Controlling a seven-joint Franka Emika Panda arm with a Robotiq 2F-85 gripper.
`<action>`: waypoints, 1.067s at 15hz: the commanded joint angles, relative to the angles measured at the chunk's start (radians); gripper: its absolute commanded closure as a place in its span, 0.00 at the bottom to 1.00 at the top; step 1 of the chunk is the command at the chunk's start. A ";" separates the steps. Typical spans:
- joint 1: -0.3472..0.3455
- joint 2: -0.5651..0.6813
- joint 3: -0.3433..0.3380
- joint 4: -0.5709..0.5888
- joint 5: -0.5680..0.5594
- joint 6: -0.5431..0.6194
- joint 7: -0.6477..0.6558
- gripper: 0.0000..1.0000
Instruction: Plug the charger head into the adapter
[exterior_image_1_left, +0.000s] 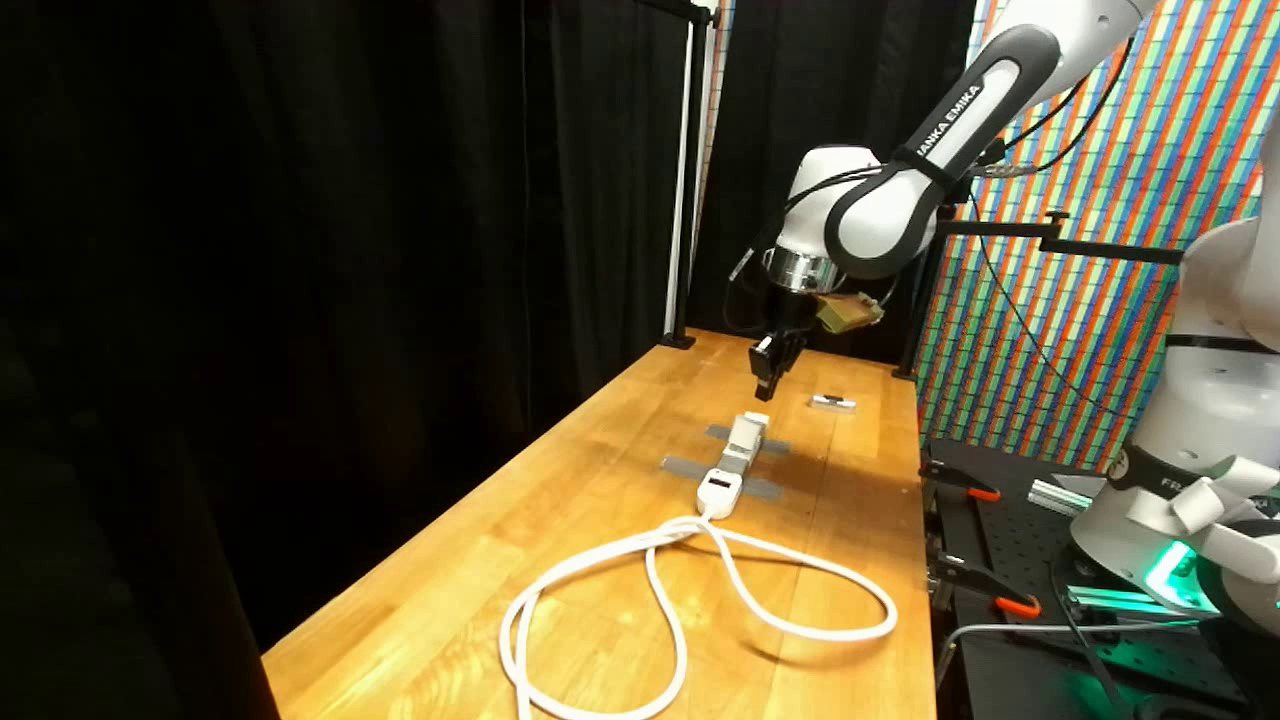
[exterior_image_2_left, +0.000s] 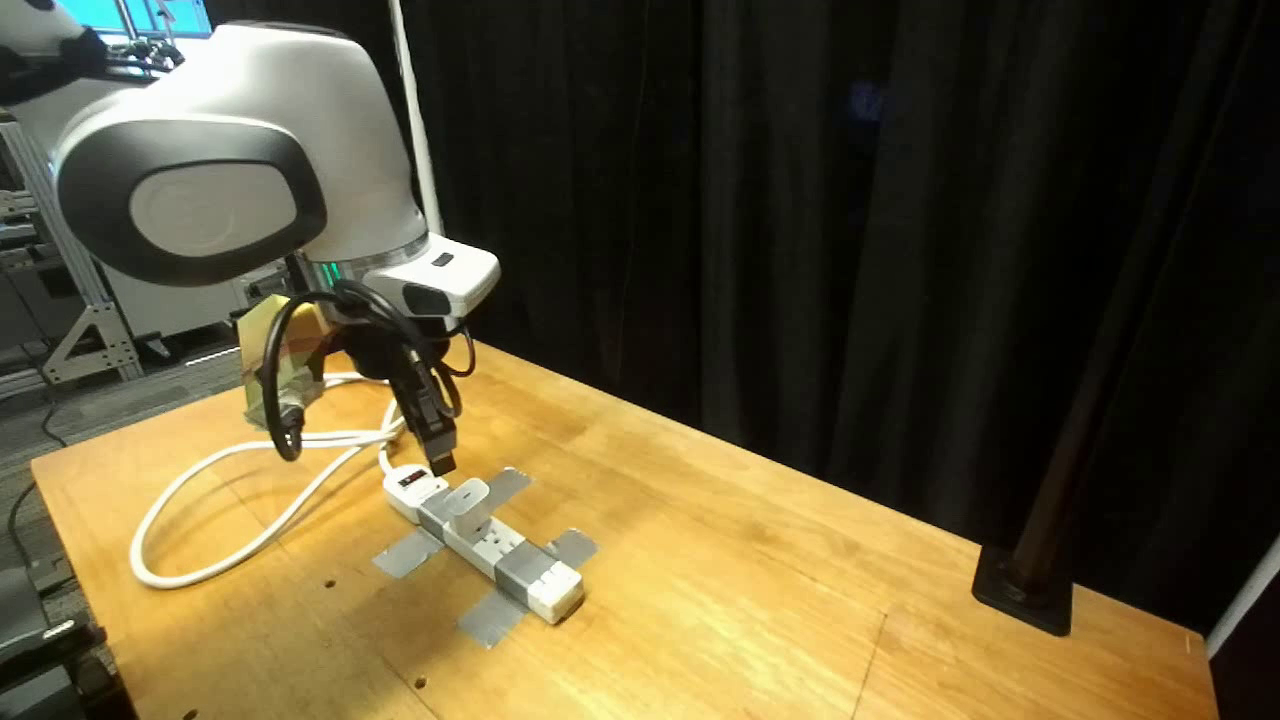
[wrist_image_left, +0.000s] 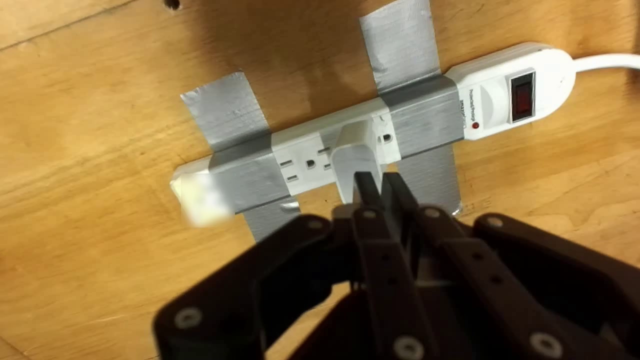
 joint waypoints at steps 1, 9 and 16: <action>-0.011 0.056 0.002 0.048 0.056 0.029 -0.065 0.90; -0.038 0.125 0.026 0.087 0.163 0.035 -0.166 0.89; -0.069 0.158 0.071 0.104 0.273 0.028 -0.257 0.89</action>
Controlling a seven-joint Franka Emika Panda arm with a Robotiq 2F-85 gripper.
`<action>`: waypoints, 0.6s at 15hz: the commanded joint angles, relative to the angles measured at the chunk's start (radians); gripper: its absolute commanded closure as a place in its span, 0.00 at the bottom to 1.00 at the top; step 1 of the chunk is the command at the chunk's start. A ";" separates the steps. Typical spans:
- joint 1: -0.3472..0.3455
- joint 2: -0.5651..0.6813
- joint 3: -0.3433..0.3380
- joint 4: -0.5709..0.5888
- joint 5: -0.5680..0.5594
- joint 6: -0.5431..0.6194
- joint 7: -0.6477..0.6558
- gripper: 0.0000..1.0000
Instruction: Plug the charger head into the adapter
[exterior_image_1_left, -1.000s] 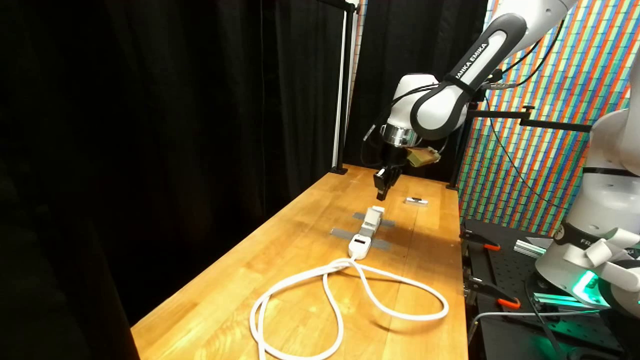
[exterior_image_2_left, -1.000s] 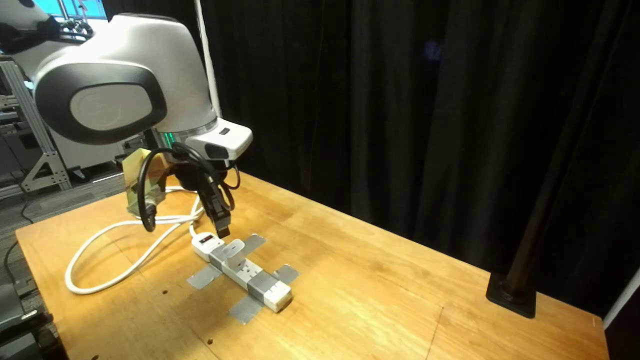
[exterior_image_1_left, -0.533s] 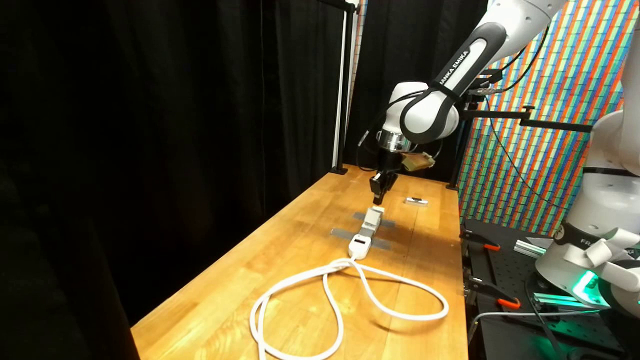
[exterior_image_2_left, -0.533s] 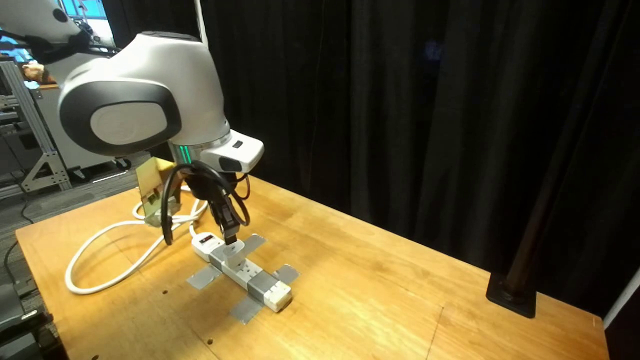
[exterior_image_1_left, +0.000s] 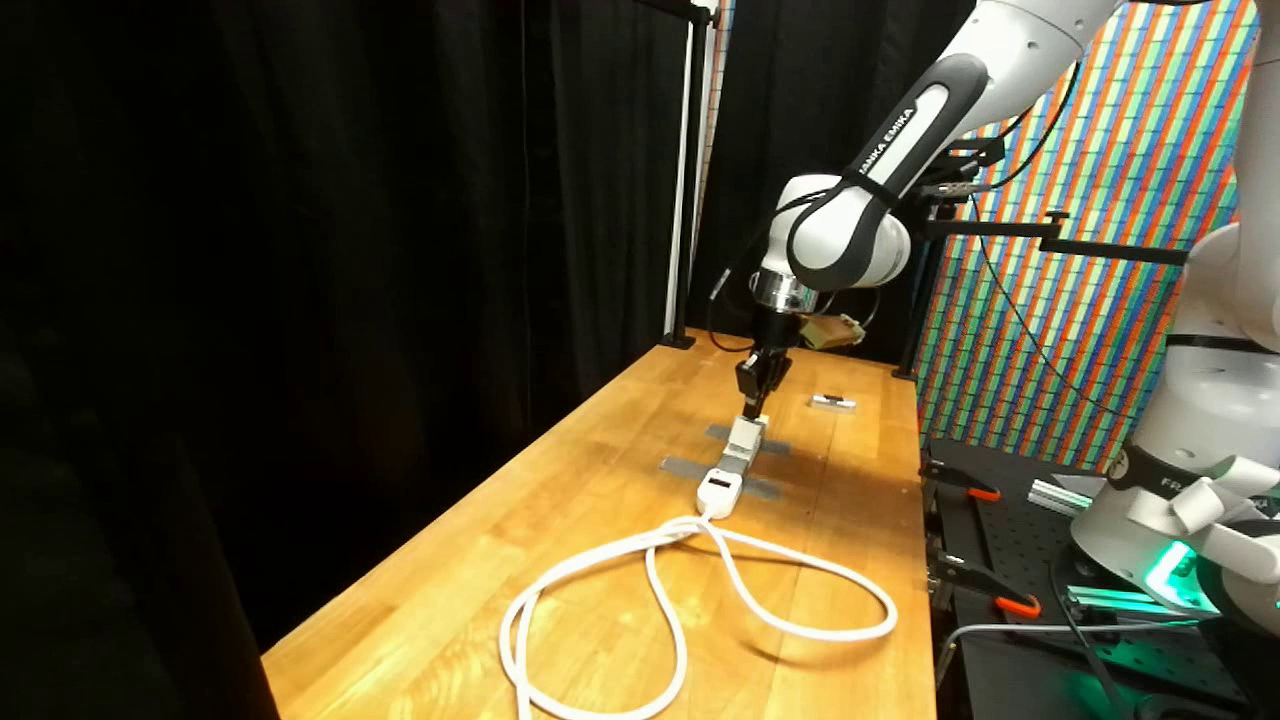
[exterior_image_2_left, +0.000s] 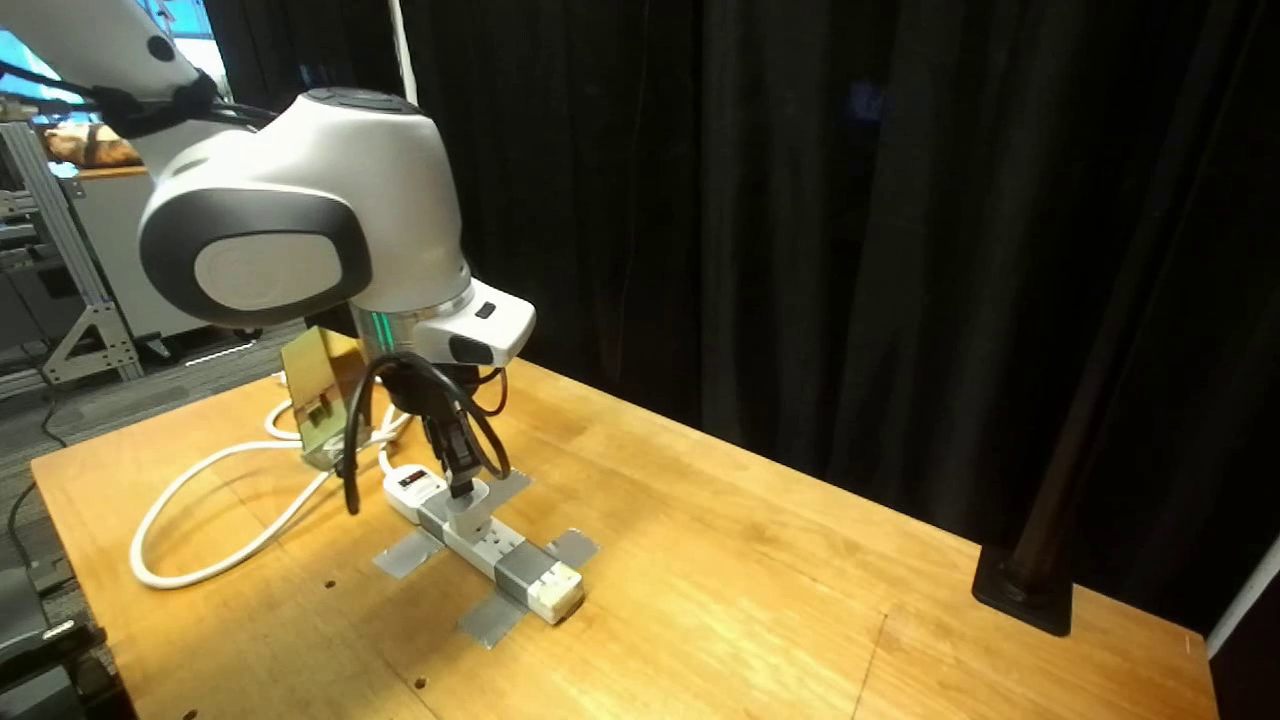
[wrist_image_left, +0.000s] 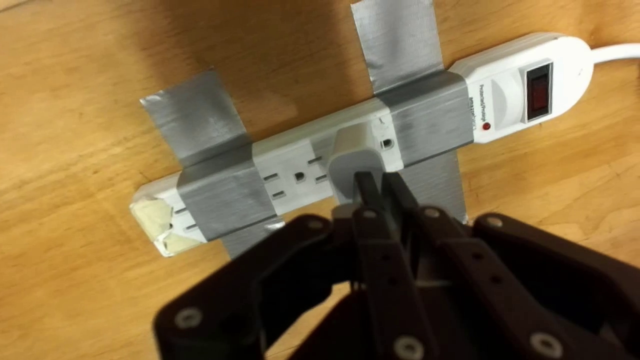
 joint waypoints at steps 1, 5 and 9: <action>-0.029 0.025 0.036 0.026 0.065 0.016 -0.063 0.89; -0.039 0.042 0.049 0.029 0.089 0.022 -0.087 0.89; -0.046 0.055 0.060 0.034 0.108 0.022 -0.104 0.89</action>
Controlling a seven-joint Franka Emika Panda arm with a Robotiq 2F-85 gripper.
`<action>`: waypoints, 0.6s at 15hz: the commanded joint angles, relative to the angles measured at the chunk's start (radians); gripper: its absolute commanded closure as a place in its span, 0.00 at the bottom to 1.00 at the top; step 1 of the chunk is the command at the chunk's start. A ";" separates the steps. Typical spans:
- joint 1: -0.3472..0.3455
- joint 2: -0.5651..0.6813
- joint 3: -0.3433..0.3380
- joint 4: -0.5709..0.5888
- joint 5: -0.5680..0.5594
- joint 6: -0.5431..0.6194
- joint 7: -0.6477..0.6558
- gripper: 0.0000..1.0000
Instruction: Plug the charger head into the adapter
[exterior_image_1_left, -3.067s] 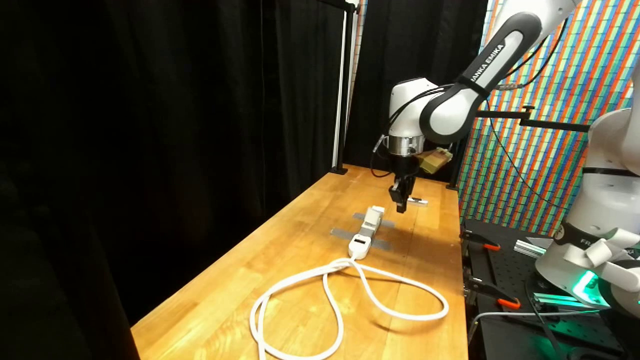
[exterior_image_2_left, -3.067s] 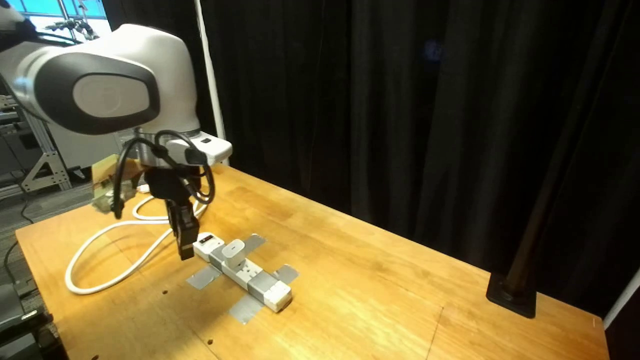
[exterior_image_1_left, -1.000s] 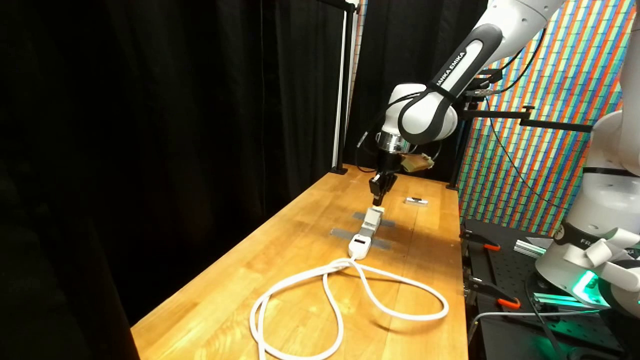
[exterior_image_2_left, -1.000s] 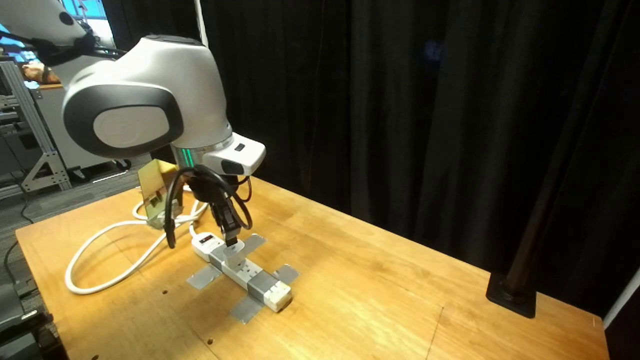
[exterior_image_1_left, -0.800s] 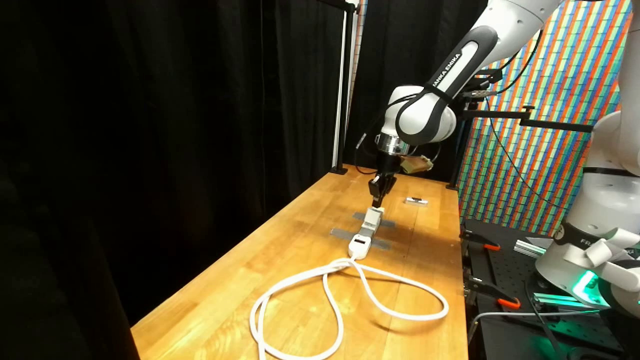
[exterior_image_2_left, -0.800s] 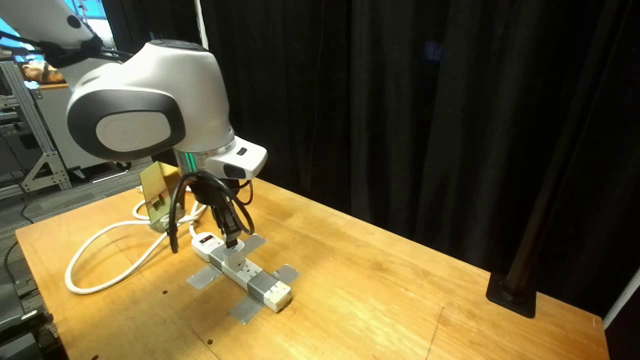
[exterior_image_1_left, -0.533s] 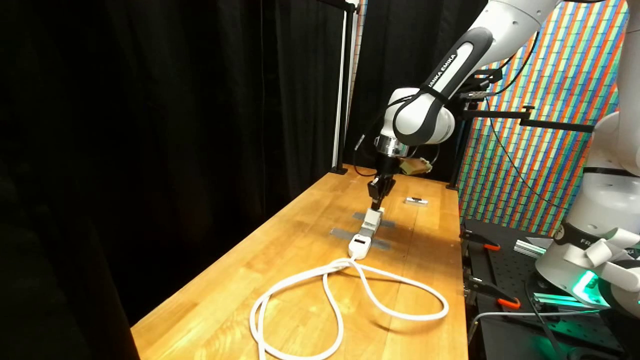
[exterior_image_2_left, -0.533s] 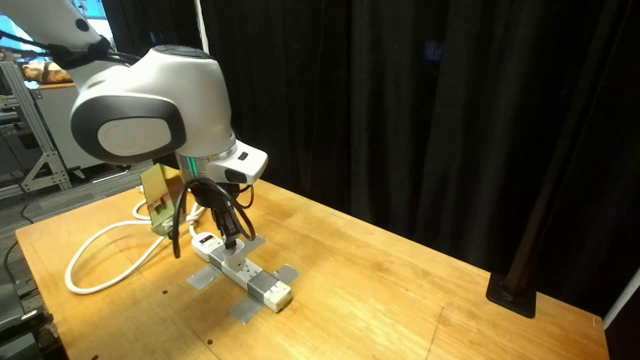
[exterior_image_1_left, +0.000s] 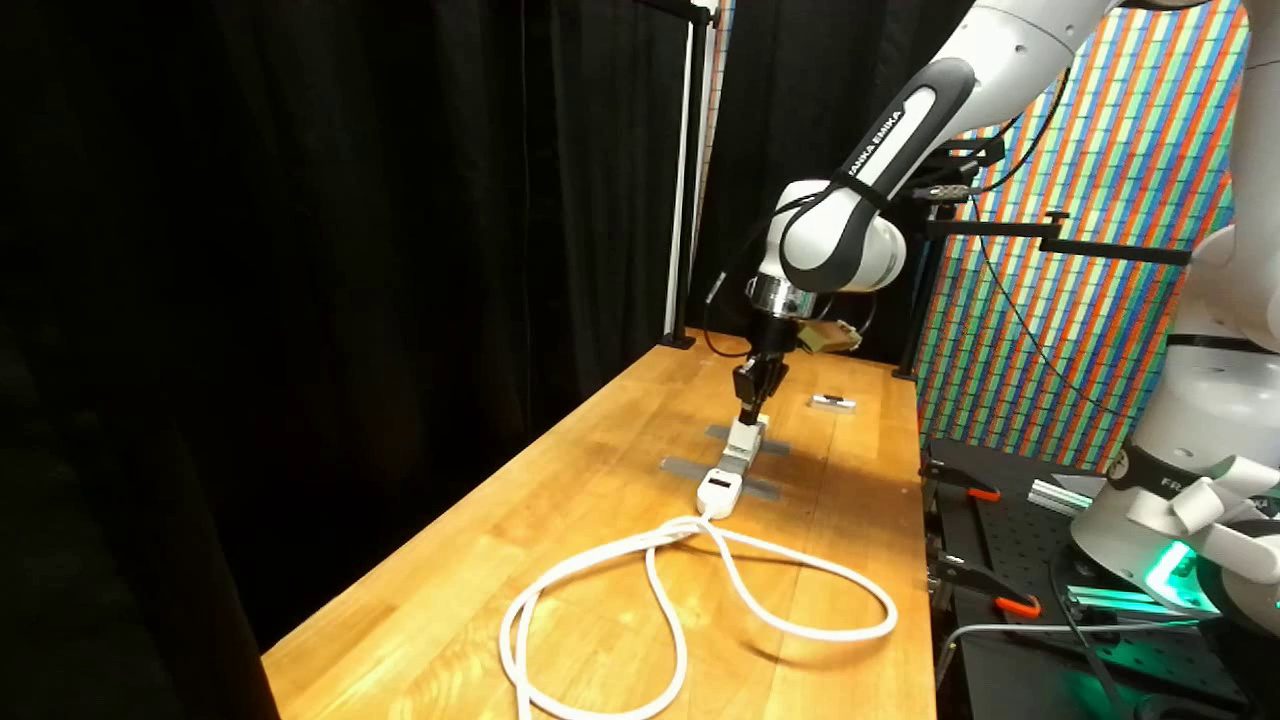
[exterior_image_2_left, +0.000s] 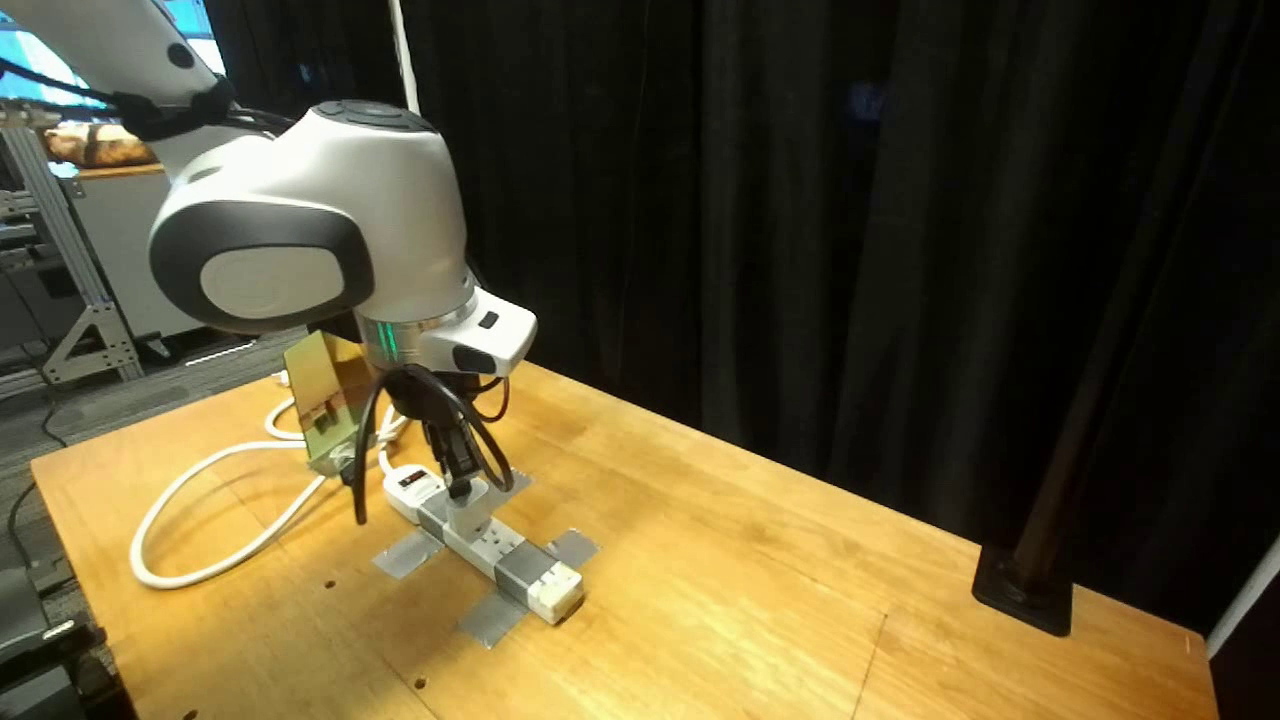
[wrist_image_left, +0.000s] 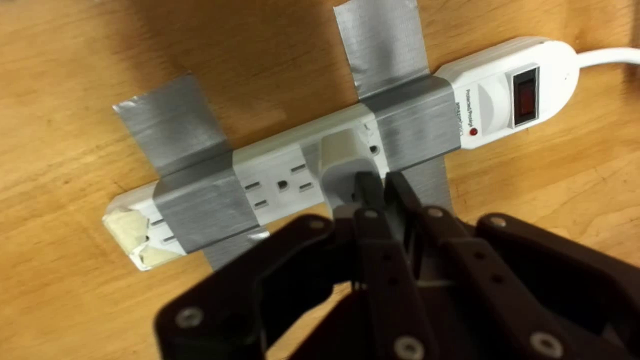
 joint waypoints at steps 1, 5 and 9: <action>-0.021 0.037 0.026 0.023 0.039 0.020 -0.045 0.89; -0.013 0.066 0.031 0.033 0.027 0.023 -0.036 0.89; -0.016 0.095 0.047 0.041 0.031 0.021 -0.038 0.89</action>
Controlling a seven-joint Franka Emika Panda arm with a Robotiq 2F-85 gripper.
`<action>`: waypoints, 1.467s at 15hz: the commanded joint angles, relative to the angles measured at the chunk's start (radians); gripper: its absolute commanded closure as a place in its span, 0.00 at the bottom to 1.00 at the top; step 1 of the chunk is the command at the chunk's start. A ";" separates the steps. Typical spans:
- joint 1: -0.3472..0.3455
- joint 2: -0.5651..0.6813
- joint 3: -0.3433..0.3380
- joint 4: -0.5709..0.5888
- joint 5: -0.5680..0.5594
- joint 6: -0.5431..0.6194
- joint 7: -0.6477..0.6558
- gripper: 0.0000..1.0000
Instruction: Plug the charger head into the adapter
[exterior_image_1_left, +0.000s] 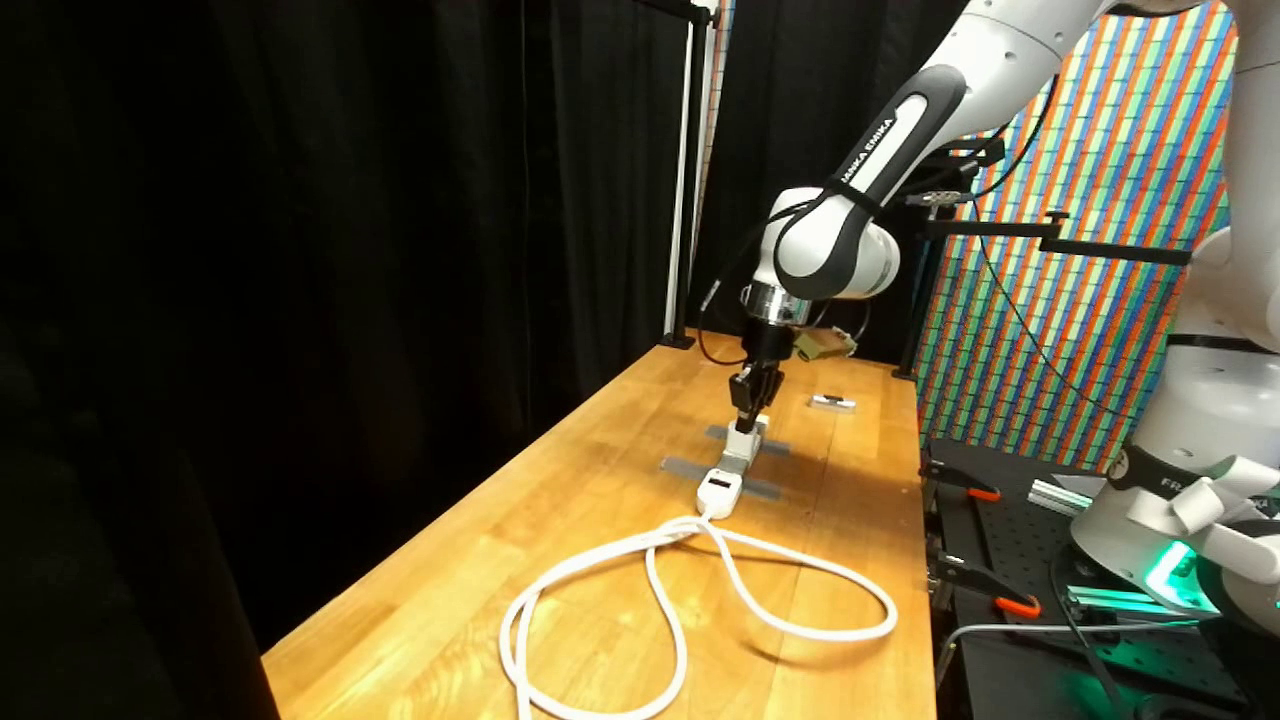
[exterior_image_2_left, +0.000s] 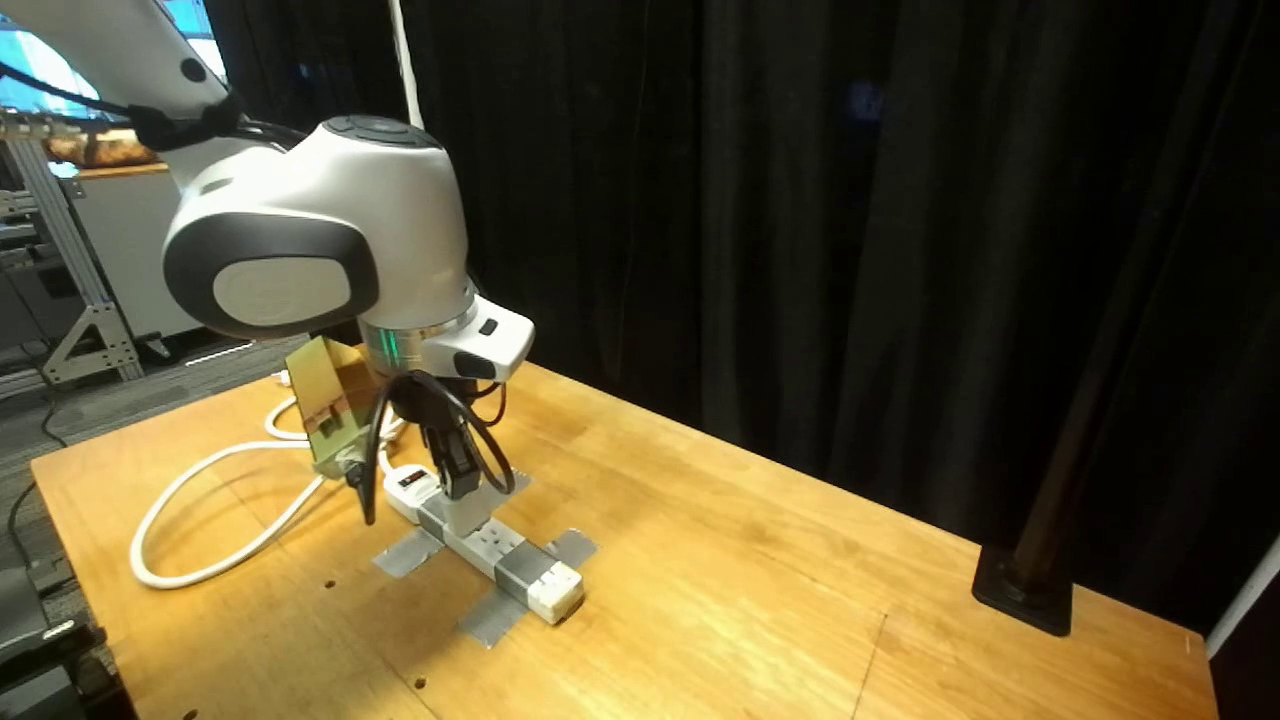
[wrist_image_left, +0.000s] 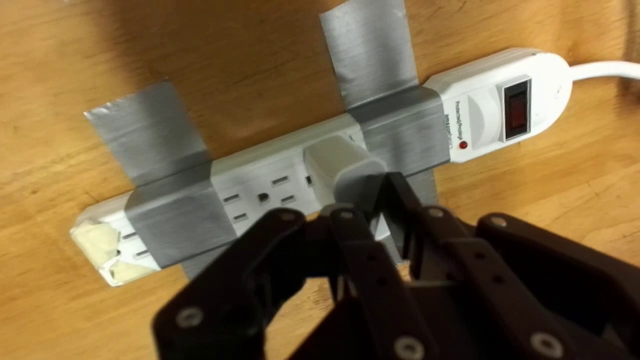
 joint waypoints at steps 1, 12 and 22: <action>-0.016 0.065 0.030 0.025 0.029 0.019 -0.034 0.89; -0.057 0.044 0.038 0.005 0.057 0.017 -0.059 0.89; -0.097 0.049 0.091 0.000 0.157 0.018 -0.150 0.89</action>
